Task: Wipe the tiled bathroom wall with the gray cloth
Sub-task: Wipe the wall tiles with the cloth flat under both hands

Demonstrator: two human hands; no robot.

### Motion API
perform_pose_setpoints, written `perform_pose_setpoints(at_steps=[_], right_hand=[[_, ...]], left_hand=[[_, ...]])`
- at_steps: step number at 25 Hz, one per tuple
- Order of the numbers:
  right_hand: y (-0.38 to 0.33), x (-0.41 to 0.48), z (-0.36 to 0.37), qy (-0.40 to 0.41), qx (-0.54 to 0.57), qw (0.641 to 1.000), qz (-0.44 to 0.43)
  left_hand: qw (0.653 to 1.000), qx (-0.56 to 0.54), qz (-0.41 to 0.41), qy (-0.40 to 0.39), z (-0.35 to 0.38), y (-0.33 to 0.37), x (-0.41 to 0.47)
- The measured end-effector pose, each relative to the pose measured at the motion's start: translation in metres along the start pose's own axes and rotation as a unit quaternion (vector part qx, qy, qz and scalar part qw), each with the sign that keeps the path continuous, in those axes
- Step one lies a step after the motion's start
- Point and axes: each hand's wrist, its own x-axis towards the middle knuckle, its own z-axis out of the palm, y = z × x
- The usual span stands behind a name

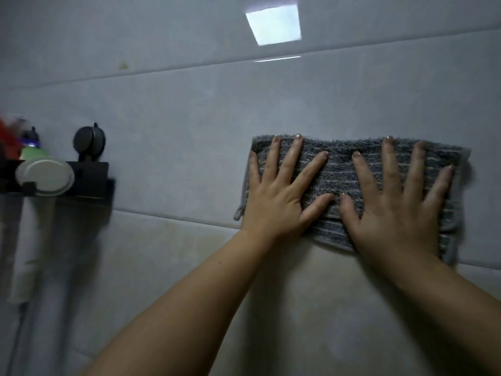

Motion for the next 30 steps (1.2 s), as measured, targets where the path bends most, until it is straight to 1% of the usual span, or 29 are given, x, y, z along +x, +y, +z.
perform_pose_setpoints(at_steps=[5, 11, 16, 23, 27, 30], right_hand=[[-0.084, -0.001, 0.010, -0.006, 0.021, 1.000, -0.001], [-0.180, 0.011, 0.030, -0.015, 0.011, 1.000, -0.016], [-0.232, 0.024, 0.041, -0.017, 0.014, 1.000, -0.022], [-0.282, 0.030, 0.051, -0.025, 0.015, 0.999, -0.043], [-0.294, 0.019, 0.051, -0.029, 0.027, 0.997, -0.071], [-0.289, 0.006, 0.050, -0.029, 0.038, 0.995, -0.092]], left_hand=[[1.000, 0.008, -0.006, -0.003, -0.005, -0.079, -0.033], [0.999, 0.007, -0.026, -0.019, -0.010, -0.174, -0.066], [0.999, -0.002, -0.038, -0.037, -0.014, -0.230, -0.074], [0.996, -0.022, -0.072, -0.051, -0.021, -0.276, -0.094], [0.990, -0.054, -0.109, -0.072, -0.023, -0.281, -0.119], [0.986, -0.047, -0.133, -0.090, -0.024, -0.271, -0.131]])
